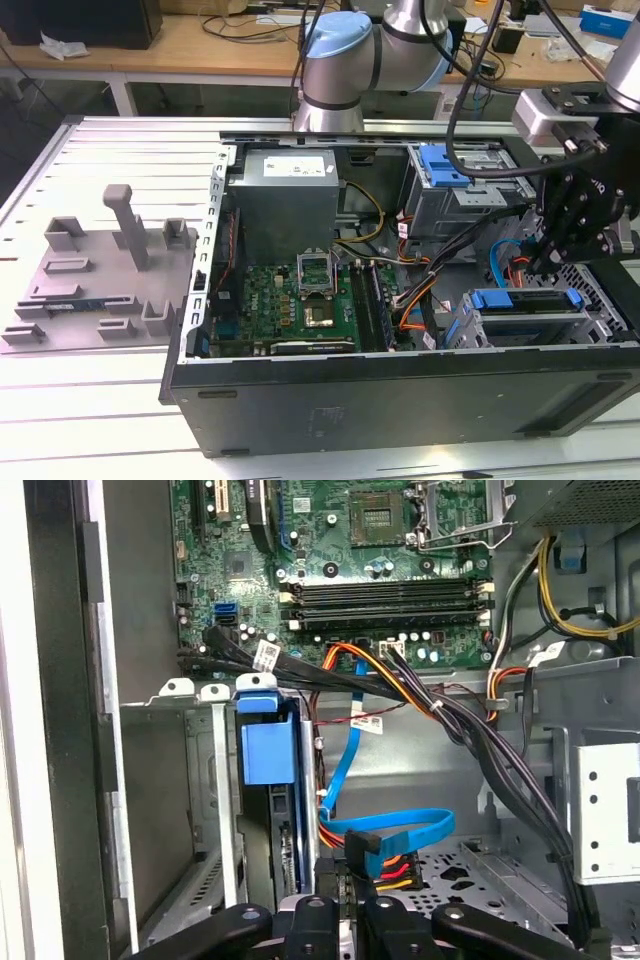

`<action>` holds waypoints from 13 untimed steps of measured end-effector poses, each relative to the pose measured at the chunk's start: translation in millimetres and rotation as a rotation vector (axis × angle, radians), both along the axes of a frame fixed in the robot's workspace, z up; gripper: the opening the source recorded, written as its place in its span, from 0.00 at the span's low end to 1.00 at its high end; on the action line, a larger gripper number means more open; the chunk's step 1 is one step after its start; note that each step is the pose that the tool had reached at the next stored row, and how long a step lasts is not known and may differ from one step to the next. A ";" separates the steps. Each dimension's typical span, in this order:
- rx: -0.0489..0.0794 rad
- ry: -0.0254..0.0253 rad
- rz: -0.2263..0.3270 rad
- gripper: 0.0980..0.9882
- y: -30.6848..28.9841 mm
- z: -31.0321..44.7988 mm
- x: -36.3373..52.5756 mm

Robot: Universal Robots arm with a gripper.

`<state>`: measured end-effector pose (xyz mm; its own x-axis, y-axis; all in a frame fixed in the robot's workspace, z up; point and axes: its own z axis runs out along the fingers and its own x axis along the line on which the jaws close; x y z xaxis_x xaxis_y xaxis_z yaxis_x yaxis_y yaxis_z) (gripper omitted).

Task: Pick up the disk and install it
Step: 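Insert the first disk wire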

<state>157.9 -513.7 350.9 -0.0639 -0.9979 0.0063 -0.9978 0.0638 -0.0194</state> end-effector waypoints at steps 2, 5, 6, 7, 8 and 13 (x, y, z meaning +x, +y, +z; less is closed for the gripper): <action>0.005 0.0000 0.000 0.07 -2.0 1.7 0.1; 0.008 0.0000 0.000 0.07 -5.0 4.0 0.2; 0.009 0.0000 0.000 0.07 -6.9 5.1 0.5; 0.011 0.0001 0.000 0.07 -9.5 6.4 1.3; 0.012 0.0010 0.000 0.07 -13.9 7.1 2.1; 0.011 0.0213 0.000 0.07 -16.3 7.2 4.6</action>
